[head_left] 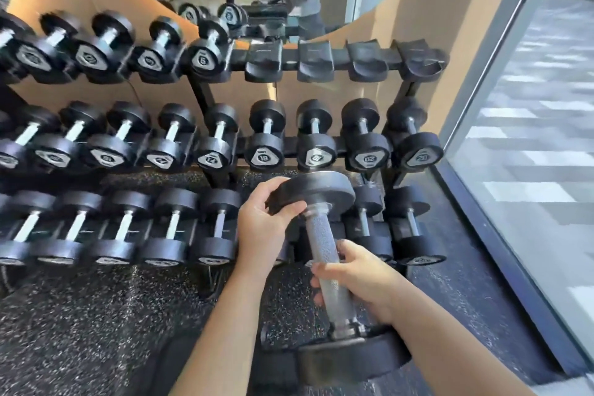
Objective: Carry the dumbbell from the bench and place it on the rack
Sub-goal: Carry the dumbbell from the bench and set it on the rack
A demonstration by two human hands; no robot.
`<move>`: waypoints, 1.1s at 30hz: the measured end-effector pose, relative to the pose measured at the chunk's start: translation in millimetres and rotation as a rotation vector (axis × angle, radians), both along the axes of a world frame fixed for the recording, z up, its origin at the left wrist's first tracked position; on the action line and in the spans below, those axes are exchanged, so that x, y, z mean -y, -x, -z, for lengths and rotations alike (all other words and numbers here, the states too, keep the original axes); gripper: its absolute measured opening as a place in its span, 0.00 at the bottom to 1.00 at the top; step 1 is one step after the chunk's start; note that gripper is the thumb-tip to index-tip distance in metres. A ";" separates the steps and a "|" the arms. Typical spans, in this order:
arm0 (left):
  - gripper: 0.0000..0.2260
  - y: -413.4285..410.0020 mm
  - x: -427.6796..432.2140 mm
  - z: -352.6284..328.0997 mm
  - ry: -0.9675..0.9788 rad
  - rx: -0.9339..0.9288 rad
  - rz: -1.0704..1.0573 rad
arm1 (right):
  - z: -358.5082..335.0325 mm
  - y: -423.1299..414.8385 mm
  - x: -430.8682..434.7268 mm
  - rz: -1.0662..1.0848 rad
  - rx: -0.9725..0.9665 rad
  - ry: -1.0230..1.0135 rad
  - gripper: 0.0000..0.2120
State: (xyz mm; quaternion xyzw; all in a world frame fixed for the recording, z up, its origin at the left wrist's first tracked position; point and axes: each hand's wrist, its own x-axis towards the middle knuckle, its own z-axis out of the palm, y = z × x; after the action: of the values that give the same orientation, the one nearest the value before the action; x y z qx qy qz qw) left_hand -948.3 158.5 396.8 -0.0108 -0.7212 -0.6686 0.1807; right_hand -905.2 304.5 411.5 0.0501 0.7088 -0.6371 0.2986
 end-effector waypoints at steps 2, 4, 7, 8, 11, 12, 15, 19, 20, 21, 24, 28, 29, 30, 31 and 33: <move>0.18 34.0 -0.7 5.0 -0.008 0.012 0.013 | 2.7 30.7 0.5 0.013 0.012 -0.009 0.11; 0.18 66.5 -4.0 9.7 -0.021 0.025 0.040 | 4.1 60.1 -2.2 0.026 0.012 -0.019 0.11; 0.19 117.8 -17.2 15.3 0.003 0.036 0.069 | 8.3 106.1 -13.4 0.062 0.043 -0.002 0.11; 0.20 135.4 -23.2 16.5 0.003 0.037 0.074 | 9.3 122.6 -18.5 0.069 0.048 0.003 0.12; 0.19 191.9 -44.9 19.2 0.022 0.033 0.088 | 13.1 177.4 -39.3 0.092 0.054 0.013 0.13; 0.19 211.3 -53.6 19.7 0.032 0.030 0.091 | 14.0 196.6 -48.3 0.098 0.057 0.017 0.13; 0.20 271.0 -85.0 16.6 0.049 0.001 0.084 | 14.0 258.3 -77.6 0.117 0.043 0.019 0.15; 0.19 344.0 -129.5 10.6 0.065 -0.016 0.093 | 8.0 327.8 -117.1 0.144 0.018 -0.002 0.12; 0.19 359.3 -138.5 9.8 0.068 -0.019 0.102 | 5.4 341.1 -125.6 0.151 0.022 -0.003 0.12; 0.18 373.4 -146.9 9.3 0.067 -0.016 0.113 | 3.2 352.9 -133.4 0.160 0.029 -0.005 0.12; 0.17 408.9 -165.1 8.7 0.045 0.006 0.160 | -0.1 384.6 -152.0 0.188 0.041 -0.028 0.12; 0.15 451.3 -177.1 10.3 0.044 0.010 0.211 | 0.7 421.9 -162.6 0.218 0.048 -0.019 0.10; 0.15 461.2 -178.4 10.9 0.031 0.014 0.220 | 0.5 430.4 -163.1 0.228 0.057 -0.009 0.09; 0.15 471.7 -179.5 11.6 0.028 0.017 0.226 | 0.6 439.3 -163.5 0.238 0.063 0.000 0.09; 0.15 482.8 -180.5 12.4 0.038 0.019 0.229 | 1.4 448.7 -163.5 0.251 0.068 0.007 0.10; 0.16 504.2 -181.6 14.4 0.050 0.028 0.248 | 3.9 466.2 -163.3 0.285 0.070 0.009 0.10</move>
State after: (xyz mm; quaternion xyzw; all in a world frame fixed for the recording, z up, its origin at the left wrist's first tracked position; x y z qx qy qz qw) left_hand -1452.5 340.1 382.3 -0.0951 -0.7333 -0.6677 0.0861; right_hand -1371.4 467.8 407.6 0.1713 0.6807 -0.6742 0.2298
